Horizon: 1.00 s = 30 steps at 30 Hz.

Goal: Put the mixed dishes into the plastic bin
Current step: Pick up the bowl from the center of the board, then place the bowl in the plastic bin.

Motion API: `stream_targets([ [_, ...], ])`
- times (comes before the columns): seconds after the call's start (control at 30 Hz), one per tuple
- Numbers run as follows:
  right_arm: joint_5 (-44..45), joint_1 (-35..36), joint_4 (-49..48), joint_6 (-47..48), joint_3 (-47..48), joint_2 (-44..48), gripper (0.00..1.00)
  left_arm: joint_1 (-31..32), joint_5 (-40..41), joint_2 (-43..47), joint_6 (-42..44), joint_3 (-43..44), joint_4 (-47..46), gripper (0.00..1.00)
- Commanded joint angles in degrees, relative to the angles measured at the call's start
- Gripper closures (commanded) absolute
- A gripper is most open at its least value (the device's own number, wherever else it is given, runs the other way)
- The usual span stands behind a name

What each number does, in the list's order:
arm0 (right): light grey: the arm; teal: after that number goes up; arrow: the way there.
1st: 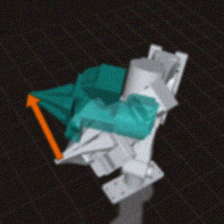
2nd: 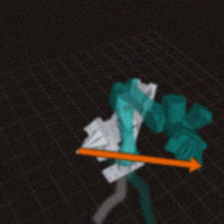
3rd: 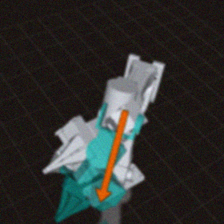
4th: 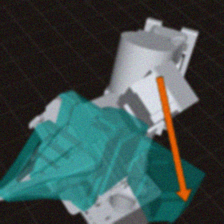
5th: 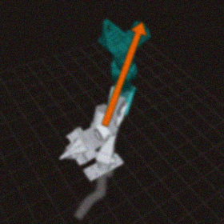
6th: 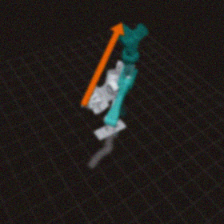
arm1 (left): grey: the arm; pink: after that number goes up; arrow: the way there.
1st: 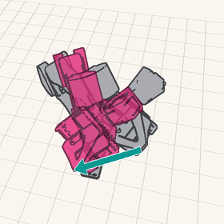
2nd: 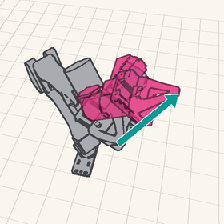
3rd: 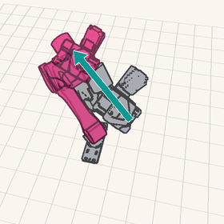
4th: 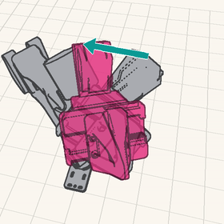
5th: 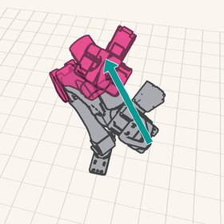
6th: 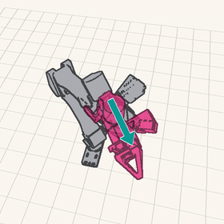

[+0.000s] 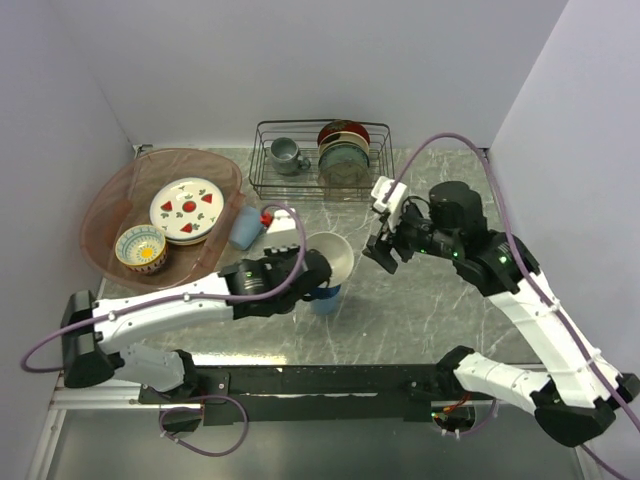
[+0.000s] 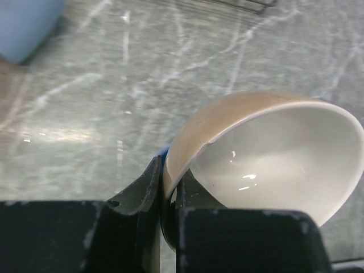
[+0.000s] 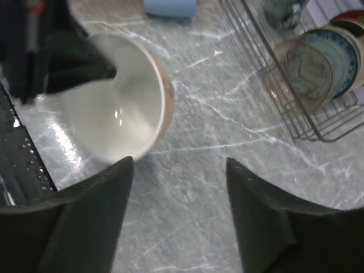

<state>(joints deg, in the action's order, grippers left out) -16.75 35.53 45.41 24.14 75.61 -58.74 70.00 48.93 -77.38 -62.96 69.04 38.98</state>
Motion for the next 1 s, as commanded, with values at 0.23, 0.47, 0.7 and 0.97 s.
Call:
stream_targets([
  [0.23, -20.77, -15.37, -9.71, -4.80, -8.98, 6.35, 0.00, -9.69, -5.42, 18.22, 7.14, -11.54, -10.77, 0.99],
  [0.47, -24.29, -23.48, -20.00, -8.49, -21.46, 11.01, 0.00, -22.07, -8.58, 29.12, 10.14, -16.12, -10.51, 0.99],
  [0.7, -23.41, -26.47, -29.57, -12.97, -32.35, 12.07, 0.00, -33.07, -7.79, 30.36, 11.37, -14.81, -4.36, 0.99],
  [0.97, -24.56, -29.64, -29.59, -12.01, -34.31, 11.90, 0.00, -48.78, -13.58, 31.42, 14.71, -15.24, -5.84, 0.99],
])
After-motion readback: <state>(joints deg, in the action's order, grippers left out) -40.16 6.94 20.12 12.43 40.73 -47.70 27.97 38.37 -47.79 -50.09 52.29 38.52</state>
